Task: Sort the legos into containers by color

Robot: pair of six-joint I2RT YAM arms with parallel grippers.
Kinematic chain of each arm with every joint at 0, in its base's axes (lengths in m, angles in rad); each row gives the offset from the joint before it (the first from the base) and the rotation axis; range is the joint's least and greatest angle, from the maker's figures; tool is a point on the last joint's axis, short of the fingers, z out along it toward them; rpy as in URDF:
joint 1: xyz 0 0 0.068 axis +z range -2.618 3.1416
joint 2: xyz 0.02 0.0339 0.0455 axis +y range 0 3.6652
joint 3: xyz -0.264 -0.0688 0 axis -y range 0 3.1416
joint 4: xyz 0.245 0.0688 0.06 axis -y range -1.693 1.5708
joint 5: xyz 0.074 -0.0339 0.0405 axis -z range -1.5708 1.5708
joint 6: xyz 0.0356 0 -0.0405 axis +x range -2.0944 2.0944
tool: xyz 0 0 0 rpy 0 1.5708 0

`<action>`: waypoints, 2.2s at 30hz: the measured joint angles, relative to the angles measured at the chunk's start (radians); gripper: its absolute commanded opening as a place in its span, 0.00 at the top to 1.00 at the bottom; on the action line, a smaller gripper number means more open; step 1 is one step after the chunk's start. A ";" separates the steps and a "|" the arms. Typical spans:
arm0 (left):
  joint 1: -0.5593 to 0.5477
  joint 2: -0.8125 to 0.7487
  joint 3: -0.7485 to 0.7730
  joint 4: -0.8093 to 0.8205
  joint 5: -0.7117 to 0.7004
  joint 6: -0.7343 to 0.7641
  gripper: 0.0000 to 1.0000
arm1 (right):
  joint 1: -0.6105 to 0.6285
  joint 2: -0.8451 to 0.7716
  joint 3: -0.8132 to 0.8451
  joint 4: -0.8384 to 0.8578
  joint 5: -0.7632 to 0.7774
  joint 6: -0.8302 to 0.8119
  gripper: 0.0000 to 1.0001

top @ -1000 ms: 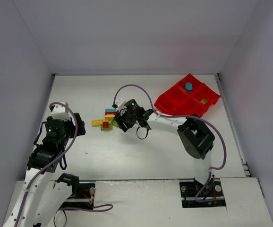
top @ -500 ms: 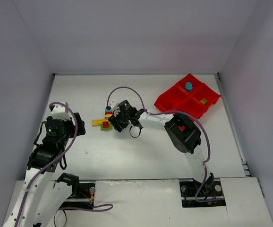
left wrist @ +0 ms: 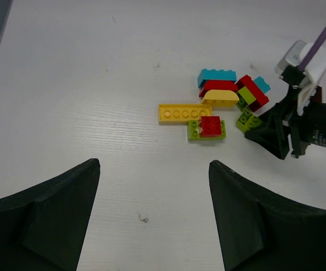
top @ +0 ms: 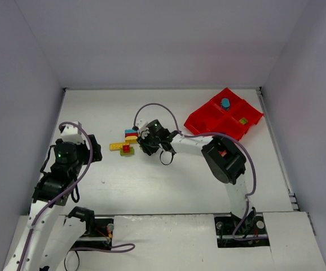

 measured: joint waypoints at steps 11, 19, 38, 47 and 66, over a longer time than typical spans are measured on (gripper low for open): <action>0.000 0.000 0.000 0.000 0.001 0.000 0.28 | -0.380 -0.439 -0.218 -0.076 0.129 0.066 1.00; 0.000 0.016 0.000 0.000 0.001 0.000 0.29 | -0.761 -0.484 -0.198 -0.073 0.286 0.216 0.99; 0.000 0.021 0.000 -0.001 0.001 0.000 0.28 | -0.916 -0.239 -0.065 -0.112 0.374 0.274 0.40; 0.000 0.018 0.000 -0.001 0.000 0.000 0.29 | -0.877 -0.297 -0.052 -0.124 0.314 0.271 0.37; 0.000 0.004 0.000 -0.003 -0.002 0.000 0.29 | -0.106 -0.394 -0.133 -0.076 -0.031 0.027 0.39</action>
